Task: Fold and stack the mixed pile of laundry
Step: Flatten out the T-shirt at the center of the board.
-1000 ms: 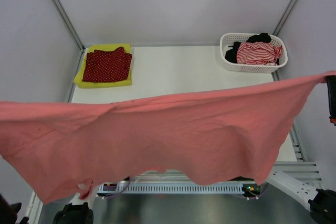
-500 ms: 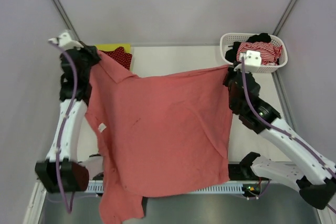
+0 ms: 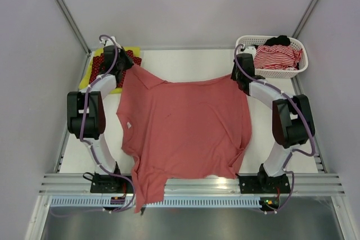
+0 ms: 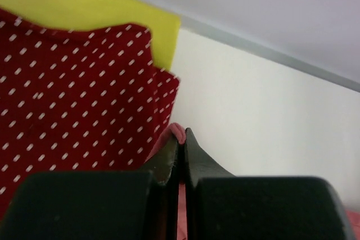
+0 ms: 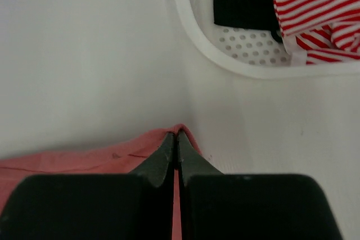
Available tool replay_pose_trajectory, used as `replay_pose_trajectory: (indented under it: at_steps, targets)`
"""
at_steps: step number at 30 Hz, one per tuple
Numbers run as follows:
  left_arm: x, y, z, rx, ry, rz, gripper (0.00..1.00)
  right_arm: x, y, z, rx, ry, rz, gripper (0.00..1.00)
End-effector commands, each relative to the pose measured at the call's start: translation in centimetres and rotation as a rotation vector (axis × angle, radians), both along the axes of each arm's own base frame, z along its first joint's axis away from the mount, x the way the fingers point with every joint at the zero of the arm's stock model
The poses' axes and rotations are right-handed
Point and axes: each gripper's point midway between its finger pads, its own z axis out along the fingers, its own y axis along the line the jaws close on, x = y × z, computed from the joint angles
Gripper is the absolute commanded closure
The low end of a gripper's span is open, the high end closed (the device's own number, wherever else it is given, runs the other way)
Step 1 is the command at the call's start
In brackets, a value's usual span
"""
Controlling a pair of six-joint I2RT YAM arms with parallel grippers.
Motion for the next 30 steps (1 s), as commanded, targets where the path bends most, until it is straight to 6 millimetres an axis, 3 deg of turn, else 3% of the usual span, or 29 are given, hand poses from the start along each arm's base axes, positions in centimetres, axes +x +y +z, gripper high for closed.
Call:
replay_pose_trajectory:
  at_steps: [1,2,3,4,6,11,12,13,14,15,16,17,19,21,22,23,24,25,26,27,28,29,30]
  targets:
    - [3.8,-2.3,5.7,0.040,-0.218,-0.077,0.98,5.3,1.7,5.8,0.064,-0.192,0.070,1.00]
    - [4.6,-2.5,6.7,0.047,-0.235,-0.085,0.98,5.9,1.1,5.3,0.059,-0.178,0.058,1.00]
    - [5.2,-2.5,6.5,0.049,-0.225,-0.085,0.98,6.5,0.9,3.6,0.053,-0.147,0.055,1.00]
    - [5.8,-2.6,6.1,0.050,-0.212,-0.089,0.98,7.5,0.8,4.3,0.056,-0.162,0.047,1.00]
    - [7.4,-2.7,5.1,0.065,-0.179,-0.086,0.98,8.3,0.0,2.3,0.048,-0.119,0.029,1.00]
    - [9.6,-2.4,3.1,0.086,-0.122,-0.060,0.97,10.6,-0.5,1.9,0.025,-0.105,0.034,0.99]
    - [9.8,-2.5,3.0,0.086,-0.122,-0.056,0.89,10.8,-0.6,1.2,0.016,-0.091,0.026,1.00]
    - [10.0,-2.2,2.9,0.090,-0.121,-0.045,0.76,11.4,-0.7,2.0,0.015,-0.102,0.019,0.99]
    - [10.4,-1.7,3.5,0.101,-0.134,-0.020,0.63,11.9,-0.9,1.3,0.002,-0.090,0.013,0.94]
    - [10.5,-1.5,3.2,0.108,-0.122,-0.010,0.15,12.3,-1.2,1.5,-0.007,-0.089,0.000,0.88]
    - [10.6,-1.4,3.5,0.115,-0.117,-0.001,0.01,13.0,-1.8,3.0,-0.023,-0.093,-0.027,0.79]
    - [10.9,-1.4,5.0,0.117,-0.138,0.002,0.00,13.4,-1.9,2.5,-0.037,-0.074,-0.033,0.57]
    - [10.5,-1.6,6.7,0.110,-0.143,-0.008,0.00,13.8,-2.0,4.1,-0.052,-0.072,-0.027,0.31]
    - [9.6,-2.0,9.4,0.101,-0.174,-0.018,0.00,13.4,-1.7,5.6,-0.049,-0.089,-0.001,0.23]
    - [9.1,-2.3,10.2,0.100,-0.184,-0.030,0.00,12.7,-1.2,5.4,-0.043,-0.072,0.026,0.05]
    - [8.6,-2.9,11.1,0.100,-0.195,-0.044,0.00,12.0,-1.1,7.3,-0.035,-0.099,0.035,0.05]
    - [7.8,-3.3,11.2,0.104,-0.178,-0.059,0.01,11.4,-0.9,7.9,-0.027,-0.107,0.046,0.04]
    - [6.6,-3.7,13.1,0.108,-0.188,-0.068,0.00,10.3,-0.5,7.1,-0.025,-0.088,0.065,0.04]
    - [5.7,-3.9,12.7,0.108,-0.167,-0.072,0.00,9.2,-0.1,9.3,-0.010,-0.121,0.089,0.02]
    - [4.8,-4.8,13.2,0.106,-0.163,-0.085,0.00,8.0,0.1,8.3,-0.005,-0.094,0.106,0.02]
    - [3.1,-5.1,13.3,0.101,-0.131,-0.098,0.00,7.1,0.3,8.6,0.006,-0.089,0.117,0.02]
    - [2.1,-5.5,13.5,0.088,-0.121,-0.101,0.00,5.9,0.1,10.3,0.020,-0.109,0.111,0.02]
    - [0.9,-7.0,13.3,0.068,-0.105,-0.147,0.00,4.9,0.1,10.3,0.029,-0.099,0.106,0.02]
